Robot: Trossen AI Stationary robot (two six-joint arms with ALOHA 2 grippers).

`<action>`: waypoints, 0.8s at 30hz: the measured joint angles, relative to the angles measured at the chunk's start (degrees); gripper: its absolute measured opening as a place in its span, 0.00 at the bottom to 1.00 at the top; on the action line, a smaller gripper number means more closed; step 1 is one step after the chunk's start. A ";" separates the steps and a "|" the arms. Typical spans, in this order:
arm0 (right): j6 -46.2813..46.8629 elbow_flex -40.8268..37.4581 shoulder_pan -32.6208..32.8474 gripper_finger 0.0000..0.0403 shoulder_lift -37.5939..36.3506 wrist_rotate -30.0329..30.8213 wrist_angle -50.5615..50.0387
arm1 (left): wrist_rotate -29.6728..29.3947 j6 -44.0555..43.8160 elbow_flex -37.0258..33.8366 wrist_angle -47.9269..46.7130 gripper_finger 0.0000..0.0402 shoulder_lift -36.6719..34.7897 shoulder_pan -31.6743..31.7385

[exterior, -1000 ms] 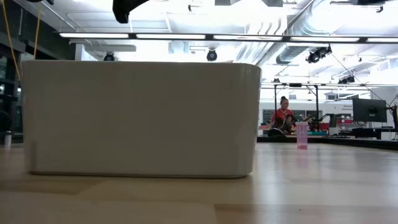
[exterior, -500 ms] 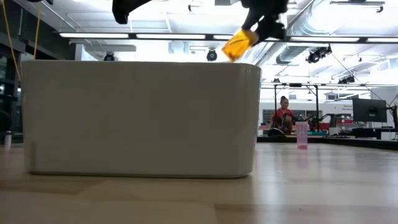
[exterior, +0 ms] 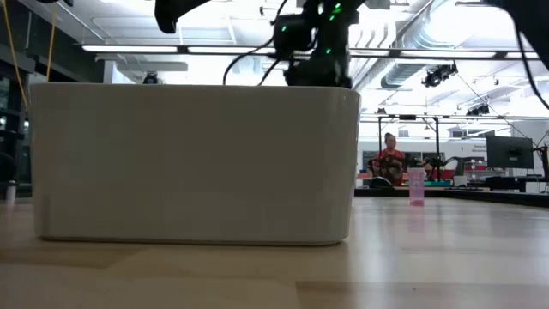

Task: Pick and place medicine bottles into bin by pill shape (circle, oval)
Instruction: Put the bottom right orange pill bottle into the transparent bin

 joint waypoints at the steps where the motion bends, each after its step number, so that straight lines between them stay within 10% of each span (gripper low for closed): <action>1: 0.00 0.66 0.00 0.51 1.21 0.00 -0.20 | 0.00 -0.07 0.00 0.01 0.77 0.00 -0.01; 24: 3.84 1.78 -2.35 0.54 8.49 -0.65 -0.49 | 0.72 -2.48 0.00 0.01 0.77 0.00 -0.07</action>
